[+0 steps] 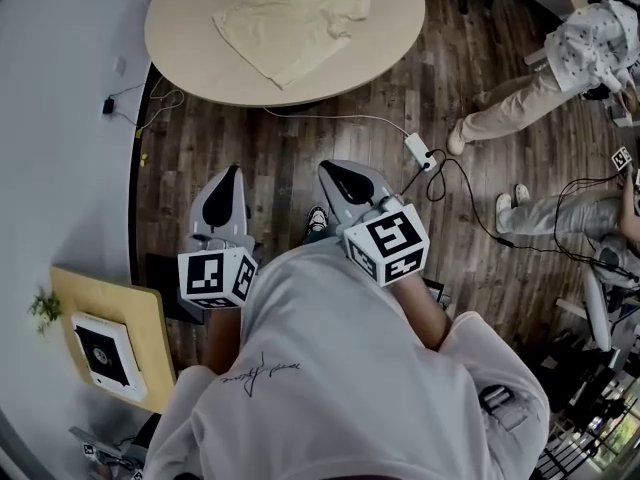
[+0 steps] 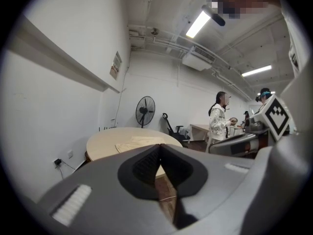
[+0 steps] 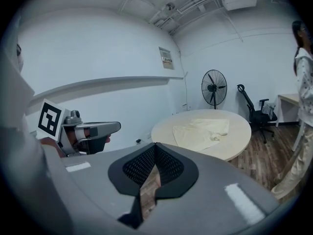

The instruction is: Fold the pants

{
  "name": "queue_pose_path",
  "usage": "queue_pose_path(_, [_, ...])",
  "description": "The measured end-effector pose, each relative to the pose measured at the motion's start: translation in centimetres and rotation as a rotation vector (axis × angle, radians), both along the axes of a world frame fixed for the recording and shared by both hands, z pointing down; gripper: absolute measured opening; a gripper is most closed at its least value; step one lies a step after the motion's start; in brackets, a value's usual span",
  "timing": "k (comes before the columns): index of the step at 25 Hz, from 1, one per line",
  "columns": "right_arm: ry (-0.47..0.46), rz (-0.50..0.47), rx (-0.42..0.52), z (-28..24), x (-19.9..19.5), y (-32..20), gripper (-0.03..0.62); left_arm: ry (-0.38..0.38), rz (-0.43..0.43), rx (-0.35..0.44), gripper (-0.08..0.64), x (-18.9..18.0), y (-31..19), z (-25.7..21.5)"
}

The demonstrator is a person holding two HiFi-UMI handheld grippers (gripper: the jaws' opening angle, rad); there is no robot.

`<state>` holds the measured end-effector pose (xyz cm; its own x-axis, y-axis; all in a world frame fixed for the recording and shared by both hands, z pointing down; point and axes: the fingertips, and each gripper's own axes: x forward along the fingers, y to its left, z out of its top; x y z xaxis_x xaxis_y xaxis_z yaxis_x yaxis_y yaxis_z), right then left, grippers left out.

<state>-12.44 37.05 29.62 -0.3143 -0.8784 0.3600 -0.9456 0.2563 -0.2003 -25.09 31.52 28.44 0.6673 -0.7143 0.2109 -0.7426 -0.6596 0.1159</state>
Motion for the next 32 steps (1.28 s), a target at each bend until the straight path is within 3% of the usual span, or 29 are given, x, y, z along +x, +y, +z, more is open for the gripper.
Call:
queue_pose_path(8, [-0.003,0.020,-0.027,1.3,4.2,-1.7,-0.002,0.007,-0.019,-0.017,0.051,3.3,-2.2,0.5])
queue_pose_path(18, [-0.020,0.065,-0.055,2.2,7.2,-3.6,-0.002,-0.021,-0.050,-0.026,0.051,3.6,-5.2,0.8])
queue_pose_path(32, [0.022,0.160,-0.045,1.2,9.5,-11.9,-0.002,-0.006,0.069,0.009,0.051,6.2,-15.7,-0.2])
